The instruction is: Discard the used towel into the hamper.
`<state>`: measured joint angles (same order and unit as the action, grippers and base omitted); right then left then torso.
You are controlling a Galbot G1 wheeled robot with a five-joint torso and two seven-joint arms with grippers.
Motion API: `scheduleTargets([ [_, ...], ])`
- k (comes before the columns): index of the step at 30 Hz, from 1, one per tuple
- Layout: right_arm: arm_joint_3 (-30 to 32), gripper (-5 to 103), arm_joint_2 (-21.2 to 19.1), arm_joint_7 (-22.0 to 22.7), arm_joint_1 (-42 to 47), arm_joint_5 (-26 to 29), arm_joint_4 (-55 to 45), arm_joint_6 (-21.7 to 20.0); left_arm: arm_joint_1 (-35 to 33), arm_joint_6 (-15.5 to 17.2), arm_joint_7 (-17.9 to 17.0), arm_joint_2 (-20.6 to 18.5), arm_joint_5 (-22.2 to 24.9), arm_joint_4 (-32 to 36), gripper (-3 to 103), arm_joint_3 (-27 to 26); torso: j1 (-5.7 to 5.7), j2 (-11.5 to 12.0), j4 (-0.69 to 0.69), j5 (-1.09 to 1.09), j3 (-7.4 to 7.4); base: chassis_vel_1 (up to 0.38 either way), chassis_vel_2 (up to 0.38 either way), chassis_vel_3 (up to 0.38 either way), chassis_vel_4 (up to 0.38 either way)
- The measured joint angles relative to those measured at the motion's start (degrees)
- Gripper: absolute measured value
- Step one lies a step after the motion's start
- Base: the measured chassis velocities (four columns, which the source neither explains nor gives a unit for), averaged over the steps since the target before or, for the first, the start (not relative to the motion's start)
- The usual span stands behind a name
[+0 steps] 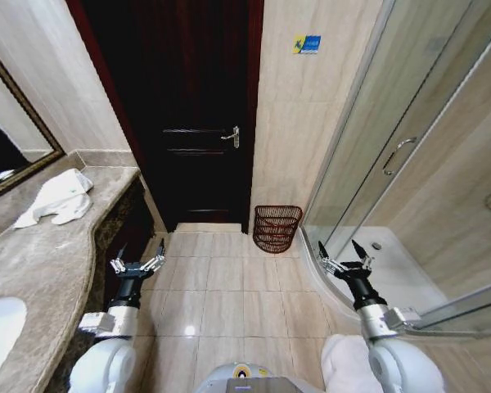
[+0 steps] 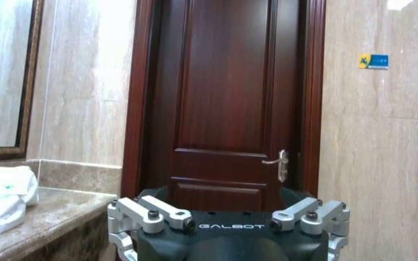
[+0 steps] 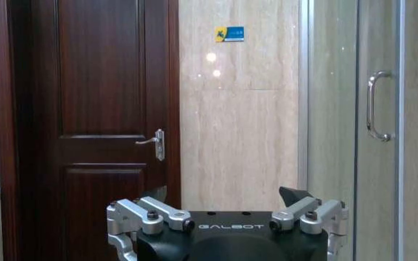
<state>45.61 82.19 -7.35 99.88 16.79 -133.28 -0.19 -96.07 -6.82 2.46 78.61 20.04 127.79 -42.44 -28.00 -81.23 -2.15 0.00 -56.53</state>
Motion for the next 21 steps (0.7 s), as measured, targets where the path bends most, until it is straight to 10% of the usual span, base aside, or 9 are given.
scheduleTargets([
  [21, 0.49, 100, -0.78, -1.15, -3.35, -3.35, 3.47, 1.15, 1.07, 4.26, -0.46, -5.99, 1.35, -0.30, 100, -0.63, 0.01, 0.02, 0.01, -0.01, 0.01, 0.000, 0.000, 0.000, 0.000],
])
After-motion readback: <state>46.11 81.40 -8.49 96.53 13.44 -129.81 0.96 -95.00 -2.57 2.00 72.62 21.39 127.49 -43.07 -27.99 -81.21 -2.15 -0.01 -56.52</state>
